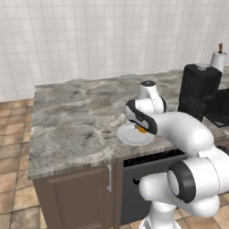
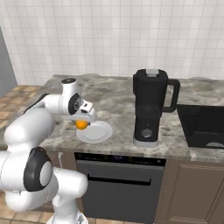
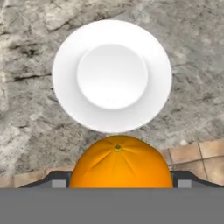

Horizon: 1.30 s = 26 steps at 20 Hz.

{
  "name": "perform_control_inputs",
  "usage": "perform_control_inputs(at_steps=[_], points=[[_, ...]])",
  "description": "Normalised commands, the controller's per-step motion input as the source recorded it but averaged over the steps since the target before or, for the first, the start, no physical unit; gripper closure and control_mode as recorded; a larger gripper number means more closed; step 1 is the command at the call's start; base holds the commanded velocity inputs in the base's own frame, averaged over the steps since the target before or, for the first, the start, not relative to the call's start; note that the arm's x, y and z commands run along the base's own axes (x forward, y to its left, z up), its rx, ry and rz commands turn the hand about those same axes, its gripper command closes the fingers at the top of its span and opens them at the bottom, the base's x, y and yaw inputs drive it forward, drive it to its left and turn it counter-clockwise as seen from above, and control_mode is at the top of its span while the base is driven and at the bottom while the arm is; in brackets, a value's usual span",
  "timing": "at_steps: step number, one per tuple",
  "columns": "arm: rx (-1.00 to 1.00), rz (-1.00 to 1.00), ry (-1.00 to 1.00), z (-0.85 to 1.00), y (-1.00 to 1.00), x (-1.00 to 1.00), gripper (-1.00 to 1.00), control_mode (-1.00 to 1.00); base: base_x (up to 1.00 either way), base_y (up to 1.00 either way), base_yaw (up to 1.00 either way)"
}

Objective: Pick the orange and peach from the fridge and place them on the plate next to the blender to make a fruit smoothie.

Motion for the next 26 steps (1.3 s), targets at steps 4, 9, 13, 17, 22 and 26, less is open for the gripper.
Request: perform_control_inputs(at_steps=[4, 9, 13, 17, 22, 26], points=[[0.00, 0.00, 0.09, -0.37, 0.00, 0.10, 1.00, -1.00, 0.00, 0.00, 0.00], [0.00, 0.00, 0.08, -0.59, 0.00, 0.20, 1.00, -1.00, 0.00, 0.00, 0.00], [0.00, 0.00, 0.09, -0.29, 0.00, 0.36, 1.00, -1.00, 0.00, 0.00, 0.00], [0.00, 0.00, 0.08, -0.25, 0.00, 0.47, 1.00, -1.00, 0.00, 0.00, 0.00], [0.00, 0.00, 0.08, -0.24, 0.00, 0.53, 1.00, -1.00, 0.00, 0.00, 0.00], [0.00, 0.00, 0.06, -0.34, 0.00, 0.52, 1.00, -1.00, 0.00, 0.00, 0.00]])
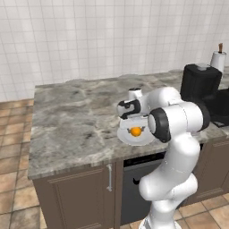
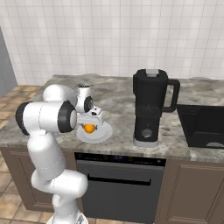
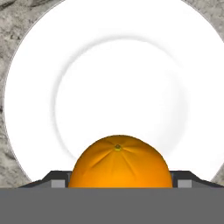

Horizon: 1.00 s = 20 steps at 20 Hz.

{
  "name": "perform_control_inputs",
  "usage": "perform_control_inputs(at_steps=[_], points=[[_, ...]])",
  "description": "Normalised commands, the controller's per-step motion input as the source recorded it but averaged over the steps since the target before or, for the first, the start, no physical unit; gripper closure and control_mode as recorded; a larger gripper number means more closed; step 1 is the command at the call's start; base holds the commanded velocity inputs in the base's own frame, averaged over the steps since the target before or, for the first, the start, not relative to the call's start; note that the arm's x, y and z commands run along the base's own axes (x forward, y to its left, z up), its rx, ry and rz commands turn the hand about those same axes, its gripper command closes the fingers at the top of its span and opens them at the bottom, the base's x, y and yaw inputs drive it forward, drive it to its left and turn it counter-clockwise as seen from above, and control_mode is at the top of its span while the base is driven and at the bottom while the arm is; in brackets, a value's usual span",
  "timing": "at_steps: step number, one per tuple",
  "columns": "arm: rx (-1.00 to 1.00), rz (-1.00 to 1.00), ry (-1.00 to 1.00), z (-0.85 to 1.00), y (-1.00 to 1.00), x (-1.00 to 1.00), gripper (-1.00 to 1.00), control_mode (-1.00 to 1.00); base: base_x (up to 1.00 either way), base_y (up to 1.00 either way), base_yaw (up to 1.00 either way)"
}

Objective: Pick the orange and peach from the fridge and place them on the plate next to the blender to make a fruit smoothie.

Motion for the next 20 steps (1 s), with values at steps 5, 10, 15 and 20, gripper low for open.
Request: perform_control_inputs(at_steps=[5, 10, 15, 20], points=[[0.00, 0.00, -0.03, -0.30, 0.00, 0.24, -1.00, -1.00, 0.00, 0.00, 0.00], [0.00, 0.00, -0.02, -0.01, 0.00, 0.02, -1.00, -1.00, 0.00, 0.00, 0.00], [0.00, -0.02, -0.04, 0.05, 0.00, 0.00, -1.00, -1.00, 0.00, 0.00, 0.00], [0.00, -0.01, -0.14, 0.48, 0.00, -0.35, -1.00, -1.00, 0.00, 0.00, 0.00]])
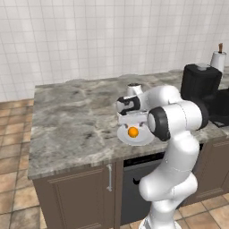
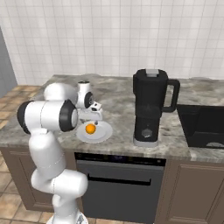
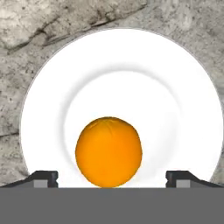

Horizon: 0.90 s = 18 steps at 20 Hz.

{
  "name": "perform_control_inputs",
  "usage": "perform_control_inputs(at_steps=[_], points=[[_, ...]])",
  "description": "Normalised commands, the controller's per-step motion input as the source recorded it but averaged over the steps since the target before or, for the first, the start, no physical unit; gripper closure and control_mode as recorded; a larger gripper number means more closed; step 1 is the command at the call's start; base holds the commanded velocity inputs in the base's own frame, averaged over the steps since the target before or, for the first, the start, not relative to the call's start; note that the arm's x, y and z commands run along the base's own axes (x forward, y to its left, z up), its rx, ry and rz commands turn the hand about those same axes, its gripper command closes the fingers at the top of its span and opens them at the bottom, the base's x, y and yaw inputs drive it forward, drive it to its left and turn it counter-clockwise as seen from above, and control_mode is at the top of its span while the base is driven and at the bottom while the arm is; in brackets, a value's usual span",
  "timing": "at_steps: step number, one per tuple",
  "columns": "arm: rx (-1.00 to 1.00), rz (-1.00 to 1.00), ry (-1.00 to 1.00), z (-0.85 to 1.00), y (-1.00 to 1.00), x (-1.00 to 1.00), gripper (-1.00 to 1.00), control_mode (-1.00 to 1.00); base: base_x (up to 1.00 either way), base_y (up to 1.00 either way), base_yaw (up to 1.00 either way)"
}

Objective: Pick the orange and peach from the fridge and place them on the plate next to the blender to make a fruit smoothie.

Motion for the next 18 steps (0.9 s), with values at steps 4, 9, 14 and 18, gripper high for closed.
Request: perform_control_inputs(at_steps=[4, 9, 14, 18], points=[[-0.01, 0.00, -0.35, 0.98, 0.02, -0.69, -1.00, -1.00, 0.00, 0.00, 0.00], [0.00, 0.00, -0.25, 0.86, 0.03, -0.98, -1.00, -1.00, 0.00, 0.00, 0.00], [0.00, 0.00, -0.13, 0.68, 0.13, -1.00, -1.00, -1.00, 0.00, 0.00, 0.00], [0.00, 0.00, -0.07, 0.56, 0.16, -0.86, -1.00, -1.00, 0.00, 0.00, 0.00]])
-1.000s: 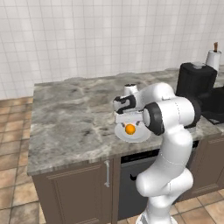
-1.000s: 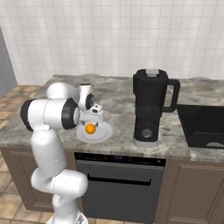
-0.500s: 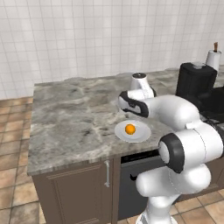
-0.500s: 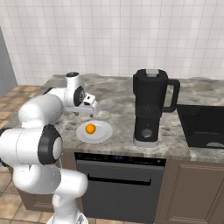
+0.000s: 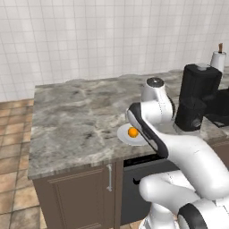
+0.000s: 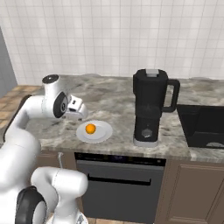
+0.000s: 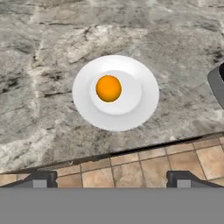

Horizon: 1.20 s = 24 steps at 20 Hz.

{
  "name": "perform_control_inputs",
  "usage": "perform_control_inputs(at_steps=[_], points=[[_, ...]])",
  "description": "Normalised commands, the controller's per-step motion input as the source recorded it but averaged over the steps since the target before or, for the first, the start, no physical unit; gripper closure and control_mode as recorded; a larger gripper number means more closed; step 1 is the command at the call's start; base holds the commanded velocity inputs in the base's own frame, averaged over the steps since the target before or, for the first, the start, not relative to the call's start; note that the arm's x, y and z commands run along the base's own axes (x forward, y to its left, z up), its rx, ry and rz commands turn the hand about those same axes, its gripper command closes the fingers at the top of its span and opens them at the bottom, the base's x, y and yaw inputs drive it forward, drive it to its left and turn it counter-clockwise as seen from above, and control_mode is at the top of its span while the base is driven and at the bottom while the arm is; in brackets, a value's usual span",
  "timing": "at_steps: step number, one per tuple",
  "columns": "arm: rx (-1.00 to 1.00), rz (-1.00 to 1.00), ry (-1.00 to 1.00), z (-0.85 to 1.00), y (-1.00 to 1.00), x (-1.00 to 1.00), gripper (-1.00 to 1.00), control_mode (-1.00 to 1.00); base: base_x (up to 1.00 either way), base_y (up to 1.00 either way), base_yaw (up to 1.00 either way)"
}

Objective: Pick the orange and peach from the fridge and place them on the plate next to the blender to make a fruit smoothie.

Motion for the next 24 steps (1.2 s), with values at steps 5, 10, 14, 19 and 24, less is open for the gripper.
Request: perform_control_inputs(at_steps=[5, 10, 14, 19, 24], points=[[0.00, 0.00, -0.06, 0.52, 0.30, -0.88, -1.00, -1.00, 0.00, 0.00, 0.00], [0.00, 0.00, -0.14, 0.38, 0.07, -0.94, -1.00, -1.00, 0.00, 0.00, 0.00], [0.00, 0.00, -0.06, 0.03, 0.00, -0.26, -1.00, -1.00, 0.00, 0.00, 0.00], [0.00, 0.00, 0.00, 0.00, 0.00, 0.00, -1.00, -1.00, 0.00, 0.00, 0.00], [0.00, 0.00, 0.00, 0.00, 0.00, 0.00, -1.00, -1.00, 0.00, 0.00, 0.00]])
